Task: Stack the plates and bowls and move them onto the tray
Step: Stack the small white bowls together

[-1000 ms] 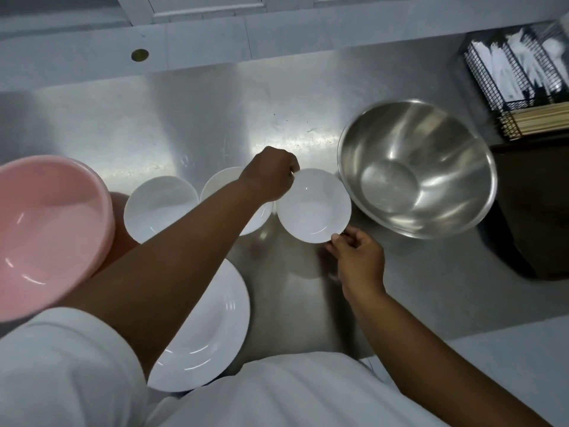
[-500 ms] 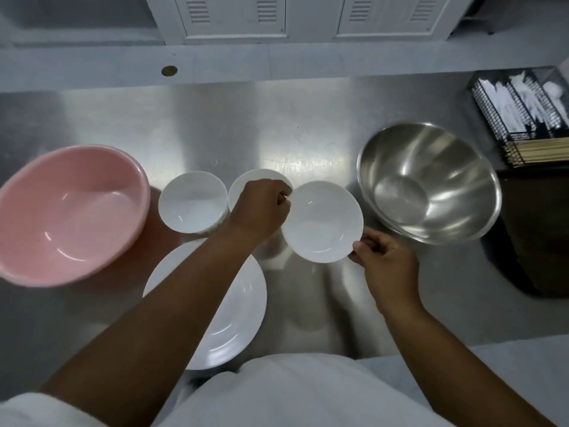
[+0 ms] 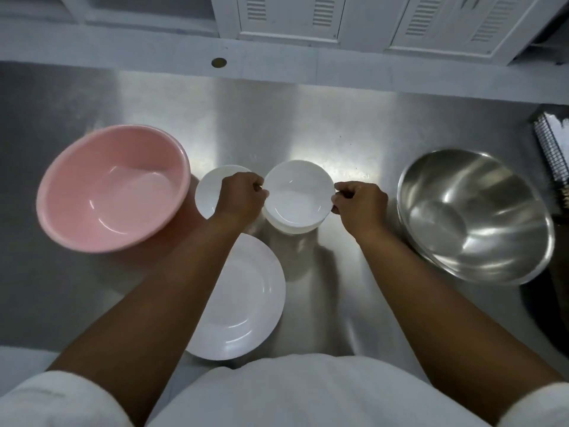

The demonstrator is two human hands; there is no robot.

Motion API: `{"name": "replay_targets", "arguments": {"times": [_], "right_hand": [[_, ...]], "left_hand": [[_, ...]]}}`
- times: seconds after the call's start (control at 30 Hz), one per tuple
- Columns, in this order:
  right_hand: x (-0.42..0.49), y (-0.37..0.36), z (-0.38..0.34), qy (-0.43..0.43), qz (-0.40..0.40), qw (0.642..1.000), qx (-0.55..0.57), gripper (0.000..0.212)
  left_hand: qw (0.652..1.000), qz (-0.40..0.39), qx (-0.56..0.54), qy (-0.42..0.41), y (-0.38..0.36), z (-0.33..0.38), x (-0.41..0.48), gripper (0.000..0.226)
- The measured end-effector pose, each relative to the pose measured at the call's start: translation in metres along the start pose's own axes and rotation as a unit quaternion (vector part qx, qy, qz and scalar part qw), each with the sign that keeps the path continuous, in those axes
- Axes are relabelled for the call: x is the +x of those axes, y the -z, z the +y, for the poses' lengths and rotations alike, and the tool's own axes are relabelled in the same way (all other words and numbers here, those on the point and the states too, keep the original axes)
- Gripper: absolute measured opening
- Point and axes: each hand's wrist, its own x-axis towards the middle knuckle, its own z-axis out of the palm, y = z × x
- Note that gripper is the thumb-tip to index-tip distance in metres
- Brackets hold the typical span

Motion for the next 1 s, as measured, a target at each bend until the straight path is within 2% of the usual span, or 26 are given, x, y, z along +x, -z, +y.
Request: {"name": "replay_targets", "arguments": {"times": [0.17,0.5,0.6,0.7,0.8,0.9,1.0], "right_hand": [[0.009,-0.010,0.009,-0.001,-0.024,0.998,-0.053,0.026],[0.011,-0.014,0.017,0.026,-0.031,0.994,-0.101,0.021],[0.014,-0.013,0.010,0.071,-0.011,0.987,-0.145,0.030],[0.021,-0.017,-0.008,0.163,0.003,0.972,-0.171,0.027],[0.033,-0.036,-0.033,0.247,-0.038,0.949,-0.194,0.013],[0.044,-0.069,-0.056,0.278,-0.117,0.926,-0.227,0.031],[0.053,-0.104,-0.072,0.277,-0.179,0.904,-0.270,0.039]], "left_hand": [[0.999,-0.017,0.023,0.019,-0.013,-0.010,0.002,0.012],[1.000,-0.007,0.013,0.026,-0.018,-0.016,0.001,0.029],[0.999,0.011,-0.012,0.043,-0.006,-0.018,-0.003,0.040],[0.995,0.078,-0.006,0.057,0.016,-0.034,-0.010,0.039],[0.989,0.123,0.016,0.083,0.034,-0.060,-0.017,0.036],[0.984,0.125,0.031,0.120,0.039,-0.078,-0.028,0.035],[0.985,0.118,-0.001,0.126,0.034,-0.085,-0.035,0.034]]}}
